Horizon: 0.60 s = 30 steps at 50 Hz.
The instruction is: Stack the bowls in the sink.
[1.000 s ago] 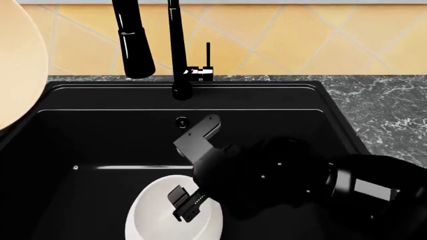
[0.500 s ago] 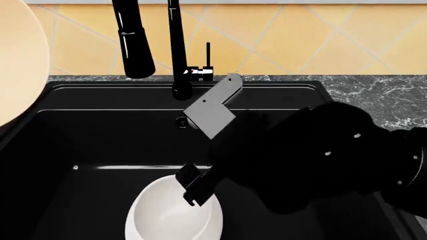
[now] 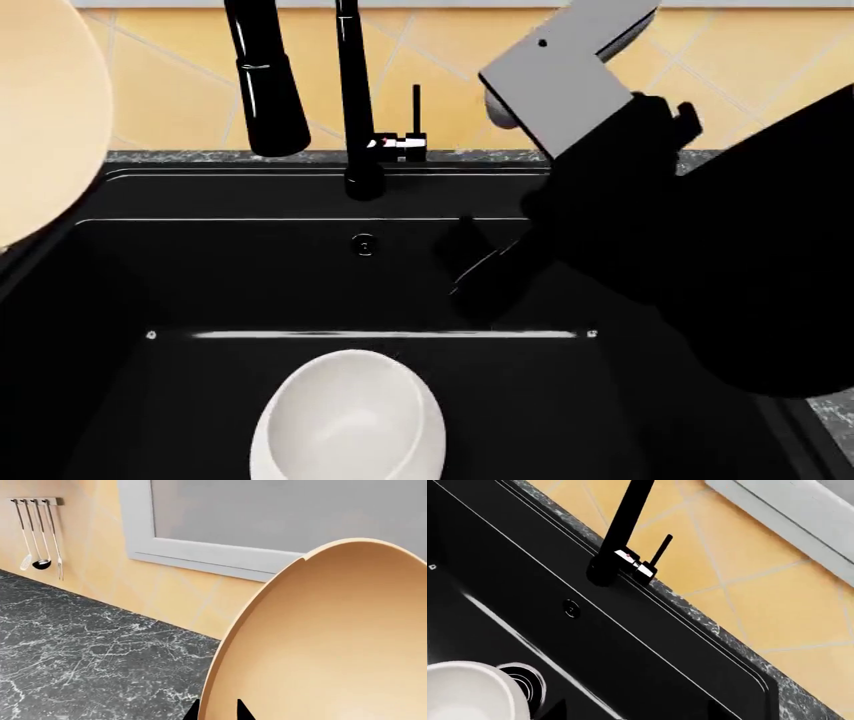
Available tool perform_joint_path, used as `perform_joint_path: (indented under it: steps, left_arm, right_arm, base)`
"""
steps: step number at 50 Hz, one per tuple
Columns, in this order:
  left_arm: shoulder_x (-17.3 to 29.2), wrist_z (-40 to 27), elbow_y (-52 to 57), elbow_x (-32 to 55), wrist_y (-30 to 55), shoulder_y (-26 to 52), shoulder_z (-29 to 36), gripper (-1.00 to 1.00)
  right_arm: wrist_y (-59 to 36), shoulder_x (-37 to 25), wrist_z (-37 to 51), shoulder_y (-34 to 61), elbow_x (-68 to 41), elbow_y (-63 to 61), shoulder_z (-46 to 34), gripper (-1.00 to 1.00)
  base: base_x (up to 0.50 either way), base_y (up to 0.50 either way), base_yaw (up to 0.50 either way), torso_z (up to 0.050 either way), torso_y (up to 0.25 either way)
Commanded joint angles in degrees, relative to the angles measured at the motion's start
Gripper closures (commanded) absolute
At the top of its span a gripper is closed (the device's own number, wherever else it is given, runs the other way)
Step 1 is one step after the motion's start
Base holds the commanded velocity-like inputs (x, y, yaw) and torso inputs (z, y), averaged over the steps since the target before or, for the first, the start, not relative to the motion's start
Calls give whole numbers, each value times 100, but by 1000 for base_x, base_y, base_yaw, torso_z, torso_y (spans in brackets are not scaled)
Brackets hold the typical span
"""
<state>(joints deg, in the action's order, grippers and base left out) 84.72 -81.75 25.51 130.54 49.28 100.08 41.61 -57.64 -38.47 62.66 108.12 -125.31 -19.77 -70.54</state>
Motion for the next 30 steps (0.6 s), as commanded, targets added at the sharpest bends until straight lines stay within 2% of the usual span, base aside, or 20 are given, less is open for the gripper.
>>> perform_joint_path:
  steps: [1, 24, 30]
  left_arm:
    - [-131, -84, -54, -7, 50, 202, -32, 100]
    - [-749, -497, -333, 287, 562, 513, 186, 100]
    - [-1055, -794, -545, 500, 805, 864, 527, 100]
  right_arm:
    - [-180, -421, 457, 833, -522, 22, 149, -100]
    - [-721, -949, 1359, 2249, -1098, 410, 194, -100]
    - [-1046, -968, 1683, 2620, -1365, 668, 277, -100]
  base:
    - [0, 0, 0, 0, 0]
    - [0, 0, 0, 0, 0]
    - [0, 0, 0, 0, 0]
